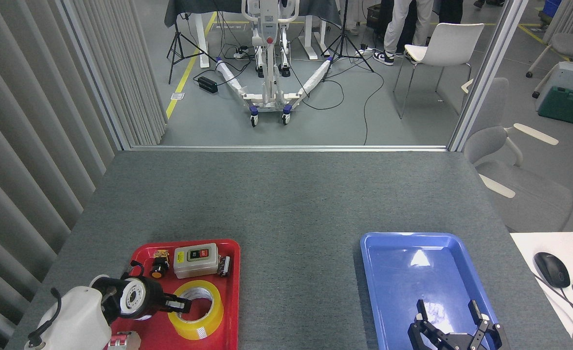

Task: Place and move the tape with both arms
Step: 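Move the left gripper over the yellow tape roll and grasp it, then lift the tape roll with the left gripper toward the blue tray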

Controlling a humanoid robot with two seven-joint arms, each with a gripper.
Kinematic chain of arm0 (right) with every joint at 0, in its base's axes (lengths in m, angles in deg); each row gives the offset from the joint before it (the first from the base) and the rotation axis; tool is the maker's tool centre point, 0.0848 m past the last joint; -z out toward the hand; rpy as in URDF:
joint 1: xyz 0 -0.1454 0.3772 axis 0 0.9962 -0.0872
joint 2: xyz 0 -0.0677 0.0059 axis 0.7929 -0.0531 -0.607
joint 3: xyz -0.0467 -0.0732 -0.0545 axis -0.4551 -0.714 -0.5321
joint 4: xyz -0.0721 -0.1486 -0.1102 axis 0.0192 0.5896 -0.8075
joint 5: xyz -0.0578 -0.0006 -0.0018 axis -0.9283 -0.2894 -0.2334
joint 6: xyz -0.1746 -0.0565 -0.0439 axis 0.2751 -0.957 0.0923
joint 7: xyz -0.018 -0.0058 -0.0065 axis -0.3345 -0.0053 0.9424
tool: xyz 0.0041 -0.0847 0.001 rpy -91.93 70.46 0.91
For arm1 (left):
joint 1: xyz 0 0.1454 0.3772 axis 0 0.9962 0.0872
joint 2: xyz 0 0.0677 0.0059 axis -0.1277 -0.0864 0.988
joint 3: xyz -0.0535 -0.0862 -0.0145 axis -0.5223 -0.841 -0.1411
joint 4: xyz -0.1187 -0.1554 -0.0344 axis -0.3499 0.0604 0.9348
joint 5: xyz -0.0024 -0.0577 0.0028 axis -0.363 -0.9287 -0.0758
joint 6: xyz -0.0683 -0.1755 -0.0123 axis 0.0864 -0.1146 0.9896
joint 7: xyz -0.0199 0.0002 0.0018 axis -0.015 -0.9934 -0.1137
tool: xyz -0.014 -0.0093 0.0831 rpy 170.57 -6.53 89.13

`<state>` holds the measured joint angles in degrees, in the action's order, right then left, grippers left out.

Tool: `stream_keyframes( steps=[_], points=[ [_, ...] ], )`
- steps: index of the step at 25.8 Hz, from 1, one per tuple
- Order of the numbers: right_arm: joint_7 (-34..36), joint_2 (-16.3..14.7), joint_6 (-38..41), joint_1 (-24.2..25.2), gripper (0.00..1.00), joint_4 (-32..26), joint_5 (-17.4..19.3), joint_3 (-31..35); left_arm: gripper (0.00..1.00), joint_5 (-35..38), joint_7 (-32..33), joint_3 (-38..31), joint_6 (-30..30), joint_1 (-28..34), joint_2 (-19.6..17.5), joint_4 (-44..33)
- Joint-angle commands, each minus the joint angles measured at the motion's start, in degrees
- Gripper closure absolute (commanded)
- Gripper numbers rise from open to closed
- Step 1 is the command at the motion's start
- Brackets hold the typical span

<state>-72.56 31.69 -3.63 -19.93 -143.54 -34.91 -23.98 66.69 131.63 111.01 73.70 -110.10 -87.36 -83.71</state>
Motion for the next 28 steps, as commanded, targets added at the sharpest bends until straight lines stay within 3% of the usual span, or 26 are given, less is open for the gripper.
stream_keyframes(
  steps=[1, 4, 12, 18, 22, 28],
  points=[
    [-0.02, -0.21, 0.02, -1.26, 0.00, 0.20, 0.00, 0.08, 0.87, -0.03, 0.31, 0.03, -0.42, 0.02, 0.40, 0.11],
    [-0.02, -0.39, 0.02, -0.99, 0.00, 0.20, 0.00, 0.08, 1.00, -0.03, 0.31, 0.03, -0.68, -0.07, 0.48, -0.50],
    [-0.02, -0.48, 0.02, -2.05, 0.00, 0.20, 0.09, 0.08, 1.00, -0.12, 0.22, -0.50, -0.59, -1.12, 1.01, -2.87],
    [-0.02, -0.12, 0.10, -1.70, 0.00, 0.11, 0.18, -0.10, 1.00, -0.82, -0.39, -1.38, -1.03, -1.65, -0.13, -9.55],
    [-0.02, -0.65, 0.10, -1.96, 0.00, 0.29, 0.18, -0.10, 1.00, -3.10, -2.85, -5.16, -7.45, -1.39, -0.83, -12.89],
    [0.51, -1.00, 0.72, -2.14, 0.00, -0.24, 0.18, -1.33, 1.00, -15.58, -11.55, -9.11, -22.04, -1.65, 0.66, -9.56]
  ],
)
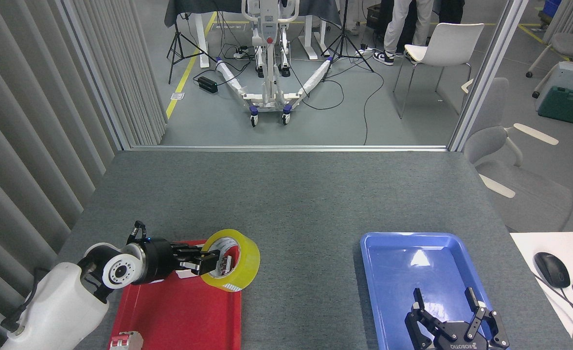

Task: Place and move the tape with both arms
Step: 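Lift the tape roll with the left gripper toward the blue tray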

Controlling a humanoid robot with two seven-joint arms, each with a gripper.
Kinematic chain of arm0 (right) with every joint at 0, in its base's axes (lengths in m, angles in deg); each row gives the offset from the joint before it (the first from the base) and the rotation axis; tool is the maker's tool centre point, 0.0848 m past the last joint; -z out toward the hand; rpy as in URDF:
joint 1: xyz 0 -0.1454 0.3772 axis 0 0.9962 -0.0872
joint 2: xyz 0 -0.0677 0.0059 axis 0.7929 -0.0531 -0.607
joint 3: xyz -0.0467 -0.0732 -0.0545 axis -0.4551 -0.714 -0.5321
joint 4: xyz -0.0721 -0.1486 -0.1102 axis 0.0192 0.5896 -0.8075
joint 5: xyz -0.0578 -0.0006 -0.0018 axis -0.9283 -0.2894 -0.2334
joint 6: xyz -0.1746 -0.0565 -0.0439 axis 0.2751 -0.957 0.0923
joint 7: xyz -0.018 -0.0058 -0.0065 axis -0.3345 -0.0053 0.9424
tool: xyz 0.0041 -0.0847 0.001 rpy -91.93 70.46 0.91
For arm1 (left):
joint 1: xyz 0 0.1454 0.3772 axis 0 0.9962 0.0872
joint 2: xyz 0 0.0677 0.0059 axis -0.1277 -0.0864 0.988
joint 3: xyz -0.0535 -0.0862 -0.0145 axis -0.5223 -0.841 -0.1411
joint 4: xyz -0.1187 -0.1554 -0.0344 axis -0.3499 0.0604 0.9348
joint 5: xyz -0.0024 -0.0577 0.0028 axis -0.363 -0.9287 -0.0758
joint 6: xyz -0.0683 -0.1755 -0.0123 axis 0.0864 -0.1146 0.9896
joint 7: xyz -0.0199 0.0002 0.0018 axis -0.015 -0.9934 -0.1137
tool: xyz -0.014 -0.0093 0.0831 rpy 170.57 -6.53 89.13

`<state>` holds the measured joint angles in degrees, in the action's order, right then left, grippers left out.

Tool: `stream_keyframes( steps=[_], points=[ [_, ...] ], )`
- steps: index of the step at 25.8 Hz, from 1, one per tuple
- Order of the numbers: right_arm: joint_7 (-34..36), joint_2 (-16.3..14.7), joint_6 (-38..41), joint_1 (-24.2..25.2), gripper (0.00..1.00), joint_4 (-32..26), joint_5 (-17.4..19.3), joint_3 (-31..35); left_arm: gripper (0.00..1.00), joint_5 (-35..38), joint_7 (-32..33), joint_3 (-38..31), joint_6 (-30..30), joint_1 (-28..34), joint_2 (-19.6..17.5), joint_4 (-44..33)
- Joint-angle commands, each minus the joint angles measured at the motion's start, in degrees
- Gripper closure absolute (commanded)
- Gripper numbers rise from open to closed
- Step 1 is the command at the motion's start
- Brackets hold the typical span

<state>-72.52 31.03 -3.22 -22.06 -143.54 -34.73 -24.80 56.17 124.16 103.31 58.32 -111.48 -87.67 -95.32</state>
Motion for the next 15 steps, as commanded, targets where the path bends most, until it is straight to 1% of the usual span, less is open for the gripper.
stream_keyframes(
  steps=[1, 5, 7, 9, 11, 12, 13, 15],
  points=[
    [0.37, -0.61, 0.22, -0.19, 0.00, -0.24, 0.00, -1.13, 1.00, -6.64, -5.14, -1.41, -9.04, -0.72, 2.19, 3.46],
    [0.37, -2.81, -0.04, -0.10, 0.00, -0.24, 0.09, -1.74, 1.00, -12.97, -8.21, -0.79, -17.12, -2.91, 7.38, 10.32],
    [0.55, -3.25, 0.13, -0.27, 0.00, -0.24, 0.17, -2.53, 1.00, -14.64, -9.62, -0.79, -21.08, -3.62, 10.63, 13.39],
    [0.81, -3.16, 0.13, -0.27, 0.00, -0.24, 0.88, -3.41, 1.00, -15.61, -10.94, -0.27, -23.81, -4.76, 12.65, 16.47],
    [0.90, -2.81, 0.57, -0.27, 0.00, -0.24, 2.90, -3.68, 1.00, -17.01, -12.08, 0.88, -25.56, -5.81, 13.80, 18.84],
    [0.99, -2.81, 1.98, -0.36, 0.00, -0.24, 4.83, -3.76, 1.00, -17.63, -12.52, 1.58, -26.00, -6.17, 14.32, 19.99],
    [1.25, -3.07, 4.26, -0.27, 0.00, -0.15, 6.94, -3.76, 1.00, -18.24, -12.87, 2.37, -26.18, -6.25, 14.85, 21.04],
    [4.85, -3.51, 9.89, 0.34, 0.00, -0.06, 9.40, -3.59, 1.00, -18.95, -12.96, 3.78, -26.79, -6.96, 16.26, 23.50]
  ],
)
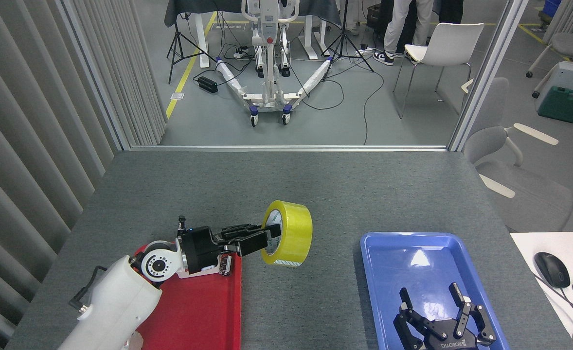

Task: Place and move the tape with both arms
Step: 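Lift the tape roll with the left gripper toward the blue tray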

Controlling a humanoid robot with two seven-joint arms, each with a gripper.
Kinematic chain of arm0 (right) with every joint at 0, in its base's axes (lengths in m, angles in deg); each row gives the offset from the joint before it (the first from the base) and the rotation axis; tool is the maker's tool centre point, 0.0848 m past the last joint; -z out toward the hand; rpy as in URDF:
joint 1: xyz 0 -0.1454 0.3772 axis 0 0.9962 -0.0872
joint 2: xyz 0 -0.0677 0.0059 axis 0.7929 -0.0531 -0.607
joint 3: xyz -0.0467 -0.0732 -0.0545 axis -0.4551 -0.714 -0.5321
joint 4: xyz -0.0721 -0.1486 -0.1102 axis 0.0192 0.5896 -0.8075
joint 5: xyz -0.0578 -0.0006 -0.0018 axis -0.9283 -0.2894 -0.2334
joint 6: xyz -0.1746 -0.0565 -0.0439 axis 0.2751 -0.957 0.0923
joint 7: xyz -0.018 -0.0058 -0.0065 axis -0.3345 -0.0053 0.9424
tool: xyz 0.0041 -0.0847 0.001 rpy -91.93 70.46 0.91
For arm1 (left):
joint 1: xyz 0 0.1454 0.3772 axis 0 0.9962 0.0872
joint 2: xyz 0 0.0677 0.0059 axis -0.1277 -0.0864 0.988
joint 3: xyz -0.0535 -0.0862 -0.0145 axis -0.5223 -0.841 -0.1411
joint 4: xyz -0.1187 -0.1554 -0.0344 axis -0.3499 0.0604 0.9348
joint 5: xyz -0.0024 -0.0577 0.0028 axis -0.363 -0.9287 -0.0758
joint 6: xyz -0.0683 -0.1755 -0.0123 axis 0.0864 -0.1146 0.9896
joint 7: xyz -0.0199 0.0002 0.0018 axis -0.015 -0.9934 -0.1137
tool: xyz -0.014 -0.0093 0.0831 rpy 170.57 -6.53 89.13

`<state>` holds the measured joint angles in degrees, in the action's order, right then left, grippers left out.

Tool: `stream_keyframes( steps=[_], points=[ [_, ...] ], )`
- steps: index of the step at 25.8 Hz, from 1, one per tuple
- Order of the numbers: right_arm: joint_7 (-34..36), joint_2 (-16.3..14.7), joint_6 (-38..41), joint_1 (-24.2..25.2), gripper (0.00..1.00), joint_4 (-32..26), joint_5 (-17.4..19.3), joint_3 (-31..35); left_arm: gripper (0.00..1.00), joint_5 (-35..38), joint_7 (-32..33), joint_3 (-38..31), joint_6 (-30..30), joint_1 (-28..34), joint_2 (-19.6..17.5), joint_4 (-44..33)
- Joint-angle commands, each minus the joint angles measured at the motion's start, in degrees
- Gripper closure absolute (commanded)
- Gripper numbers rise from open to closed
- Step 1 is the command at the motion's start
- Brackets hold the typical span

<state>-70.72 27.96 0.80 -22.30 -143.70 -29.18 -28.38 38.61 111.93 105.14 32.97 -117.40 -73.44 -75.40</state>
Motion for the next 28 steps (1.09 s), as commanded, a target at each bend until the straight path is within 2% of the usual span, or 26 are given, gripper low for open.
stream_keyframes(
  steps=[1, 3, 8, 12, 15, 21, 28],
  points=[
    [5.35, -0.88, 7.89, 0.85, 0.00, 0.19, 4.29, 0.52, 1.00, -1.39, -0.74, 2.92, -1.80, -1.39, 2.73, 4.81],
    [9.57, -1.94, 11.31, 1.20, 0.00, 0.54, 4.56, 0.79, 1.00, -1.47, -0.82, 5.47, -2.85, -2.44, 3.96, 6.56],
    [9.65, -3.69, 16.67, 0.32, 0.00, 1.50, 6.58, 0.88, 1.00, -2.18, -0.91, 8.54, -3.29, -3.50, 7.04, 8.58],
    [9.57, -5.36, 24.49, -1.52, 0.00, 2.82, 6.67, 0.53, 1.00, -2.18, -0.74, 8.81, -3.64, -3.76, 8.00, 9.81],
    [9.57, -5.45, 28.36, -1.26, 0.00, 2.73, 7.46, 0.26, 1.00, -2.18, -0.65, 8.81, -3.73, -3.76, 8.53, 10.69],
    [9.57, -5.63, 29.77, -1.88, 0.00, 2.82, 8.43, -0.53, 1.00, -2.18, -0.56, 8.81, -5.22, -3.76, 8.71, 10.87],
    [9.48, -5.45, 29.24, -5.74, 0.00, 3.79, 8.43, -6.15, 1.00, -2.18, -0.56, 8.81, -5.49, -3.15, 8.62, 9.90]
  ],
)
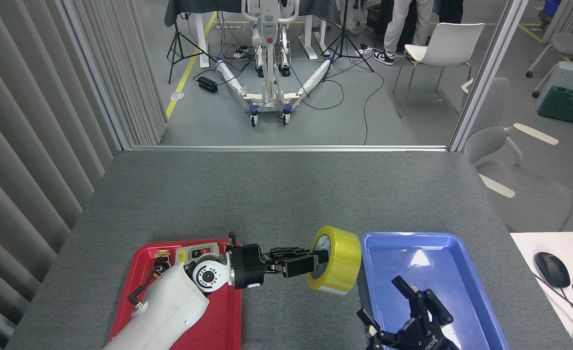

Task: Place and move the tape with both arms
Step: 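Grasp the tape roll with the right gripper from the left gripper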

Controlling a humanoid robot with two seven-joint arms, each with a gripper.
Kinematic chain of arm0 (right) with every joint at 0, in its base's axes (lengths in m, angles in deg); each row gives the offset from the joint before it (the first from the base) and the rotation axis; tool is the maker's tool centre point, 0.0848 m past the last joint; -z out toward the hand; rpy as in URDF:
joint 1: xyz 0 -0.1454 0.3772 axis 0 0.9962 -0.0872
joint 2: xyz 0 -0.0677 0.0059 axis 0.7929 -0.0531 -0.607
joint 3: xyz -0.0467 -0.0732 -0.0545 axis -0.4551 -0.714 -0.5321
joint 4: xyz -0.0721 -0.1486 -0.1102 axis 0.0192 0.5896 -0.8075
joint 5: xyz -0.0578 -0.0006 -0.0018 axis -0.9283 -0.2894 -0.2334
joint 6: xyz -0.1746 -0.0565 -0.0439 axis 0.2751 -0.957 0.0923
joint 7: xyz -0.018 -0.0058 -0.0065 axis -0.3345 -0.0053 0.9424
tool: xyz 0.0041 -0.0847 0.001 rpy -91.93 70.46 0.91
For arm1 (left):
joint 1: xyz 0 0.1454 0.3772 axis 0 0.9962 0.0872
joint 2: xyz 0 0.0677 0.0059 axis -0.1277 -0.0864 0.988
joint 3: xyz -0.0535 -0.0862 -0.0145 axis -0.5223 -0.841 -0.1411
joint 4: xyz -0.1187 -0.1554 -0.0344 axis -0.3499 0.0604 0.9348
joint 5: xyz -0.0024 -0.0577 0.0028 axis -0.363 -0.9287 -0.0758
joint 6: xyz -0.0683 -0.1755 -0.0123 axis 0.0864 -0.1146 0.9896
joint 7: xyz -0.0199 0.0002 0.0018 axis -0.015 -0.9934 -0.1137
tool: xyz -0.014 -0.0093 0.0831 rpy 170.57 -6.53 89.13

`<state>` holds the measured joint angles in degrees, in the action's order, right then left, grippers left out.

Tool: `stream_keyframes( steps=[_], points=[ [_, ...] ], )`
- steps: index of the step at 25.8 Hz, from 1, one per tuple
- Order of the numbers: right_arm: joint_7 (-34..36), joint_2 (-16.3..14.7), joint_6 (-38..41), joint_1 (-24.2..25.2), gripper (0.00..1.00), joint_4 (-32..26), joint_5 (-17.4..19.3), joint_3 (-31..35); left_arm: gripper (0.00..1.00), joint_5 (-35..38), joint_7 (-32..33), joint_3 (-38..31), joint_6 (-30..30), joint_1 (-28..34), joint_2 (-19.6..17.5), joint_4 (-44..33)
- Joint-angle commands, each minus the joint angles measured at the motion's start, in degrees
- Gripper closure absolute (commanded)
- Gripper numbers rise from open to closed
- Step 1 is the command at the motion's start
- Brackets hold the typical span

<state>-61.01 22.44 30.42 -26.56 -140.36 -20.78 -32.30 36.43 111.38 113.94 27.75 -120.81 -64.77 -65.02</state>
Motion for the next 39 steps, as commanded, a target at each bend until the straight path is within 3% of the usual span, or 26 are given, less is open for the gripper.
stream_keyframes(
  steps=[1, 18, 22, 29, 30, 32, 35, 36, 39],
  points=[
    [-0.23, 0.07, -0.54, -1.84, 0.00, 0.62, 0.02, -2.77, 1.00, -0.09, -0.10, 0.00, -0.52, 0.26, -0.05, -0.56],
    [-0.32, 2.27, -0.28, -5.27, 0.02, 3.08, -1.30, -8.66, 1.00, 0.00, -0.01, 0.26, -1.05, 0.53, 0.22, -0.65],
    [-0.32, 2.44, 0.42, -5.27, 0.18, 3.17, -1.74, -8.92, 1.00, 0.09, -0.01, 1.32, -1.05, 0.53, 0.13, -1.61],
    [0.47, 2.00, 5.69, -4.39, 0.66, 3.17, -1.65, -8.22, 1.00, 0.18, -0.01, 1.76, -1.14, 0.62, 0.13, -2.40],
    [0.56, 1.83, 6.05, -4.04, 0.71, 3.17, -1.65, -8.13, 0.87, 0.18, -0.01, 1.85, -1.05, 0.62, 0.22, -2.40],
    [0.56, 1.74, 6.22, -3.78, 0.79, 3.35, -1.65, -8.04, 0.52, 0.27, -0.36, 2.20, -1.05, 0.62, 0.22, -2.49],
    [0.74, 1.83, 6.31, -3.69, 0.84, 3.35, -1.47, -8.04, 0.10, 0.35, -0.45, 2.55, -0.79, 0.53, 0.22, -2.49],
    [1.00, 1.74, 6.49, -3.60, 0.86, 3.35, -1.56, -8.04, 0.03, 0.44, -0.45, 2.55, -0.61, 0.53, 0.22, -2.40],
    [1.26, 1.65, 6.84, -3.07, 0.92, 3.35, -1.47, -7.96, 0.02, 0.35, -0.45, 2.37, -0.61, 0.35, 0.13, -2.32]
  ],
)
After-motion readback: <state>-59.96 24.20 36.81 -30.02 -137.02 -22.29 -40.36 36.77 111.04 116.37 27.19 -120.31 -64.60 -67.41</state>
